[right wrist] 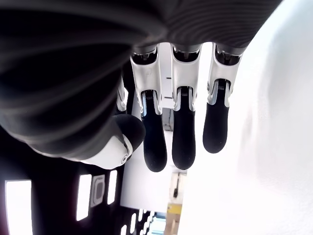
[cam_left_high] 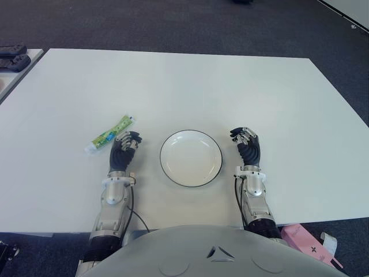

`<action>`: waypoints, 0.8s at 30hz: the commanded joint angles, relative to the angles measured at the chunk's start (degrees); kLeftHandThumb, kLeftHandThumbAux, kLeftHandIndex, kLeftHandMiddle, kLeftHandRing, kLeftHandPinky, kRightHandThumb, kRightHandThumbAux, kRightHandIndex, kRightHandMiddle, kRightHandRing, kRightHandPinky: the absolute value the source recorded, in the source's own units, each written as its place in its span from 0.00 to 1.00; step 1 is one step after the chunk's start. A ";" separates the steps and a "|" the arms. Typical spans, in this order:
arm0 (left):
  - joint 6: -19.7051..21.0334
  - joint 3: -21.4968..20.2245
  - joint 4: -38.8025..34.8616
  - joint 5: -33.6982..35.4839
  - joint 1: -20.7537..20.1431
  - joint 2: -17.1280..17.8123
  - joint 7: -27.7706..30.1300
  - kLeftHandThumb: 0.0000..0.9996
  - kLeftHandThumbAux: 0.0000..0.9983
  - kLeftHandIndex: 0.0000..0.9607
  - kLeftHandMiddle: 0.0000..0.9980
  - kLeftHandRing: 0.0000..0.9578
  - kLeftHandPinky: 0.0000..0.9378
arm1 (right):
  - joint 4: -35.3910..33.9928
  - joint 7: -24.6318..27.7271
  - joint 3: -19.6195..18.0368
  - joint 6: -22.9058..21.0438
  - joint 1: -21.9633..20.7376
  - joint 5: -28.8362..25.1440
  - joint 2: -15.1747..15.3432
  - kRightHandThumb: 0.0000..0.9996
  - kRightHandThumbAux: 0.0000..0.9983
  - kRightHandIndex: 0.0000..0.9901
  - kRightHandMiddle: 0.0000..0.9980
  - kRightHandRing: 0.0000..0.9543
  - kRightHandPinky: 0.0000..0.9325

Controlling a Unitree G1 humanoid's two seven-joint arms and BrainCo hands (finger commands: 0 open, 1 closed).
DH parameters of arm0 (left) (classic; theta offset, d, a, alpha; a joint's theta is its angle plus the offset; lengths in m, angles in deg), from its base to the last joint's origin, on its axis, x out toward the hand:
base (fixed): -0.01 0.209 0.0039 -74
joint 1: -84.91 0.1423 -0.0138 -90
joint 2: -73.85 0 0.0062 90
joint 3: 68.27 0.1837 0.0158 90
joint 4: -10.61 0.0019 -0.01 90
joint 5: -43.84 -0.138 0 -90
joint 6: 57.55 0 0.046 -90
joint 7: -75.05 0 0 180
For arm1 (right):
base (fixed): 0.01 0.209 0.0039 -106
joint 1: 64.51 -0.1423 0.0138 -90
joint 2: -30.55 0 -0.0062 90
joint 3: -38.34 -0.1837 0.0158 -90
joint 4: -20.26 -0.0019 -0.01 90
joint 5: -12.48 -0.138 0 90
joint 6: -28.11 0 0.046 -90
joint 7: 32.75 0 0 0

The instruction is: Put the toothpaste on the table into the plate.

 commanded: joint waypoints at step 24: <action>-5.43 -1.04 -3.57 -4.82 1.13 2.93 -1.68 0.70 0.73 0.44 0.51 0.51 0.51 | 1.19 0.23 0.10 1.47 1.02 -0.33 -0.29 0.71 0.73 0.43 0.47 0.46 0.46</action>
